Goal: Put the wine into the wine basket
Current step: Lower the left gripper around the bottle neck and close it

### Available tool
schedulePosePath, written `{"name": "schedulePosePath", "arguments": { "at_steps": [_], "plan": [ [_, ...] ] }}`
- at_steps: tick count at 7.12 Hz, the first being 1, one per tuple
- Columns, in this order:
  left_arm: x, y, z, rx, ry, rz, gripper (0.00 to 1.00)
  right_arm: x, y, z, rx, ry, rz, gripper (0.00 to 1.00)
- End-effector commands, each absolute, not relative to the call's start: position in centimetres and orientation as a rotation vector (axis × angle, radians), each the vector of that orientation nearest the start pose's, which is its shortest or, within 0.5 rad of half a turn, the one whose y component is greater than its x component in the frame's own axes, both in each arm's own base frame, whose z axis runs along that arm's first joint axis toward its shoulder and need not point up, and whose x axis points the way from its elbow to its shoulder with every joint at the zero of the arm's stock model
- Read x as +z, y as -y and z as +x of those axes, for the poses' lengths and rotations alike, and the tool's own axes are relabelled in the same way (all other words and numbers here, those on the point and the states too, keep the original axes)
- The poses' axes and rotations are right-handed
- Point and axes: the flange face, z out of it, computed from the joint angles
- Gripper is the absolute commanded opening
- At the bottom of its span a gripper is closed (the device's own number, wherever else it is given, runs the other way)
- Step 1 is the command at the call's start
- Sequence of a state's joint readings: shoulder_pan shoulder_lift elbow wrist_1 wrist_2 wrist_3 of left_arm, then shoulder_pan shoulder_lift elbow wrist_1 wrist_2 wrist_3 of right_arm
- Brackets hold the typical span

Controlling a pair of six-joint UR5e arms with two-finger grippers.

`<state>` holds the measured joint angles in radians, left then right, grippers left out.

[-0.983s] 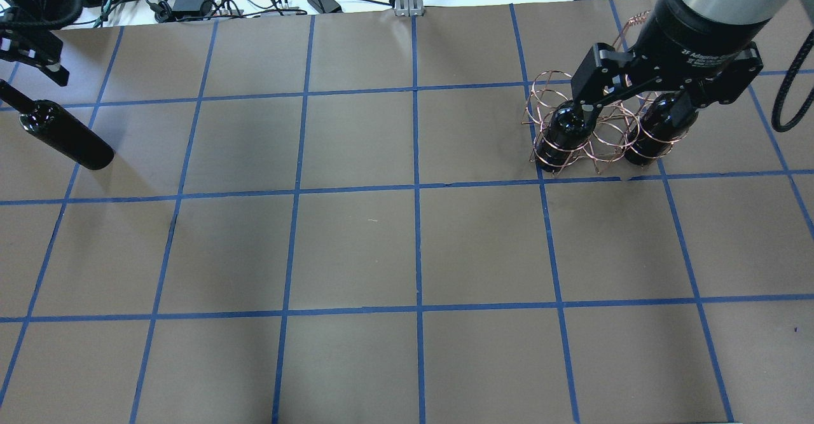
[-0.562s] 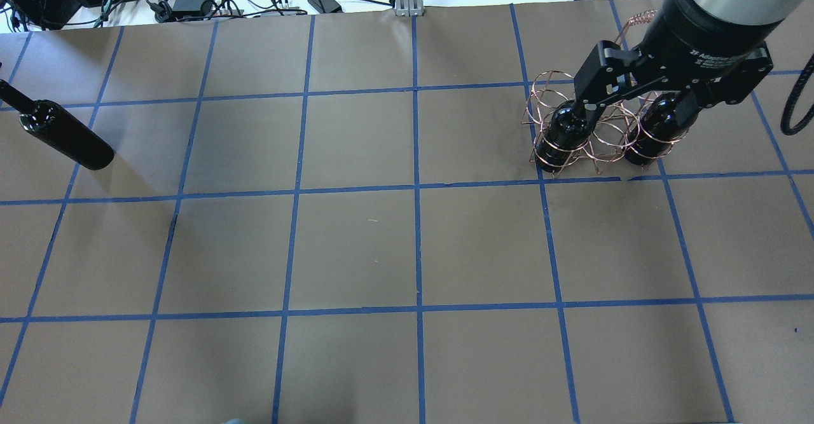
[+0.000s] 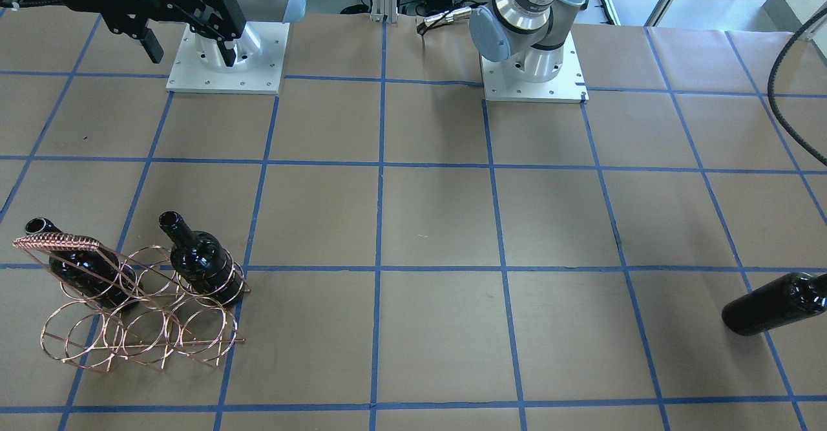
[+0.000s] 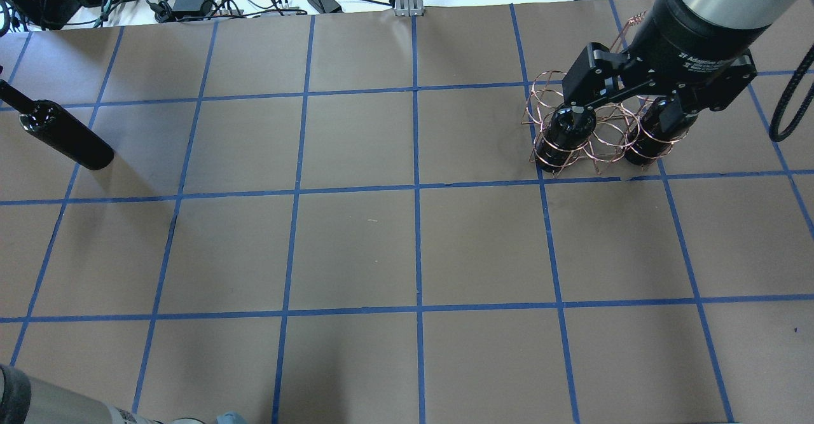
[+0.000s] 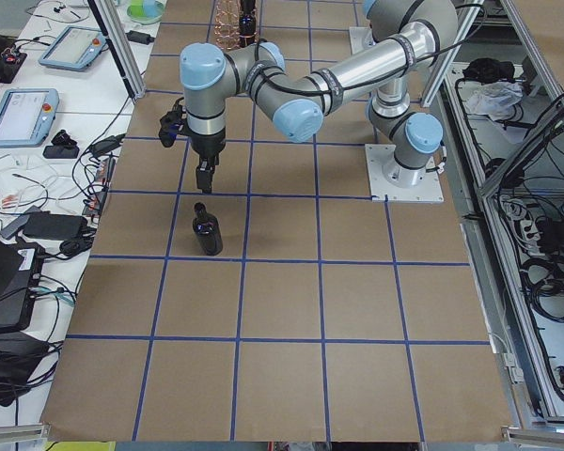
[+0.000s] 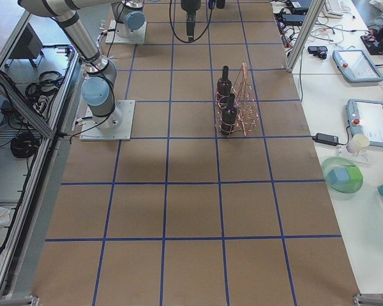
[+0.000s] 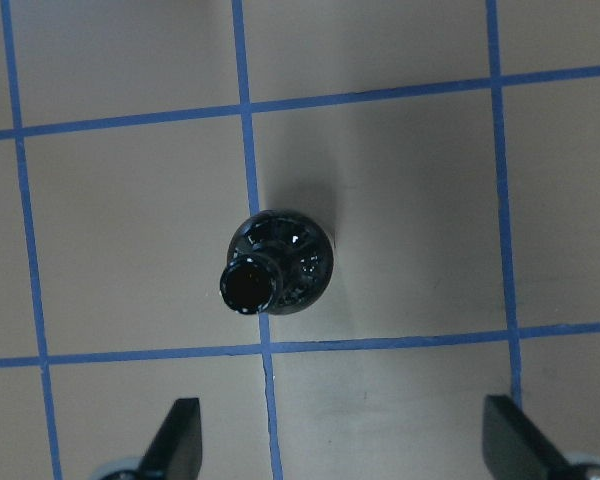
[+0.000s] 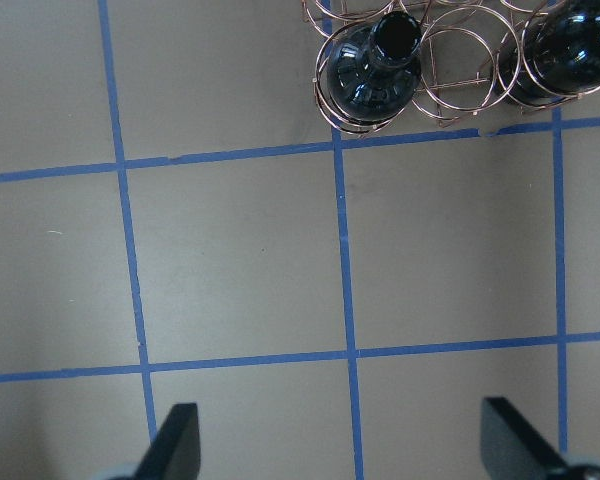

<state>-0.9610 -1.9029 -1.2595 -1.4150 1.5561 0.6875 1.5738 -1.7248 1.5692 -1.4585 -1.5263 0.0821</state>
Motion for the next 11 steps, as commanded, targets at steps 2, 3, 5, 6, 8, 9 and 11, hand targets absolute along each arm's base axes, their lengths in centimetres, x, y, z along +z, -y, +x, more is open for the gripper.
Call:
{"name": "schedulePosePath", "arguments": {
  "at_steps": [2,3,5,6,8,9,11],
  "plan": [
    [43.7,62.1,28.4,-0.238,-3.099,0.108,1.0,54.3,43.4,13.7,-0.065,-3.115,0.097,1.0],
    [42.8,62.4,29.2,-0.243,-3.095,0.108,1.0,54.4,44.2,13.5,-0.127,-3.133,0.063,1.0],
    [41.3,62.9,29.6,-0.223,-3.107,0.112,1.0,54.8,44.8,13.5,-0.189,-3.127,0.047,1.0],
    [40.9,63.1,29.7,-0.216,-3.111,0.109,1.0,54.7,46.0,13.6,-0.234,-3.119,0.039,1.0],
    [39.2,64.1,30.2,-0.259,-3.116,0.108,1.0,56.3,49.0,13.5,-0.309,-3.119,0.045,1.0],
    [38.7,64.3,30.3,-0.254,-3.12,0.094,1.0,56.1,49.1,13.5,-0.298,-3.121,0.043,1.0],
    [38.1,64.2,30.3,-0.237,-3.13,0.085,1.0,56.2,49.0,13.5,-0.295,-3.12,0.045,1.0]
  ]
}}
